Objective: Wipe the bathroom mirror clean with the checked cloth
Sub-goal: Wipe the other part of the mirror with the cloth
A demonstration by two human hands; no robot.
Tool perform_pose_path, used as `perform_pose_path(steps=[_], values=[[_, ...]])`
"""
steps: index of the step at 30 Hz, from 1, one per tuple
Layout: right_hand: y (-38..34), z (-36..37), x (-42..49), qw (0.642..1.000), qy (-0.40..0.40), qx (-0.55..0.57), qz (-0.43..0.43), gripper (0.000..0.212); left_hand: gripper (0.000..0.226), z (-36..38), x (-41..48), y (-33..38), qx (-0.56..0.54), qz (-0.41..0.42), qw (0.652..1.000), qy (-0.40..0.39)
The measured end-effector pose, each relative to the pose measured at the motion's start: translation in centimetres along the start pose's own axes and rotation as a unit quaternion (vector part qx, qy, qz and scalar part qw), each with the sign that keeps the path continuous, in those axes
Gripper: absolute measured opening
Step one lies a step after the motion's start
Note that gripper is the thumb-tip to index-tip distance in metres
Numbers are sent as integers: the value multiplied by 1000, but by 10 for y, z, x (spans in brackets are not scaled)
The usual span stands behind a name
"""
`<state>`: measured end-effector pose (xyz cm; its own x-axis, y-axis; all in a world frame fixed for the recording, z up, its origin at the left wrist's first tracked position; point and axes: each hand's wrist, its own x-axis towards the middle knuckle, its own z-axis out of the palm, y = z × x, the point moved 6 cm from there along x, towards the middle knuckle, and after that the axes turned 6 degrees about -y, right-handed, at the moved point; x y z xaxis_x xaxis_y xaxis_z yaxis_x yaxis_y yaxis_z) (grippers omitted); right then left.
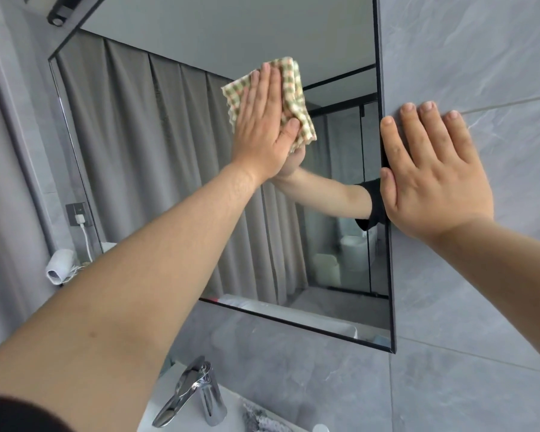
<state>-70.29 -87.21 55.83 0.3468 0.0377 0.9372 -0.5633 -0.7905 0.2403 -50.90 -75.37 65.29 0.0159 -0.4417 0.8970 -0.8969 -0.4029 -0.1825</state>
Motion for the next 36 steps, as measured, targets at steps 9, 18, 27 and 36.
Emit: perform_pose_path(steps=[9,18,27,36], values=[[1,2,0,1000,-4,-2,0,61,77,85,-190,11,-84,-122,987,-57],[2,3,1,1000,-10,-4,-7,62,83,122,-288,-6,-239,-495,835,22],[2,2,1,1000,-23,-7,-7,63,75,141,-289,181,-129,-56,986,-88],[0,0,1,1000,-21,0,-9,62,77,119,-238,153,-122,-151,980,-46]])
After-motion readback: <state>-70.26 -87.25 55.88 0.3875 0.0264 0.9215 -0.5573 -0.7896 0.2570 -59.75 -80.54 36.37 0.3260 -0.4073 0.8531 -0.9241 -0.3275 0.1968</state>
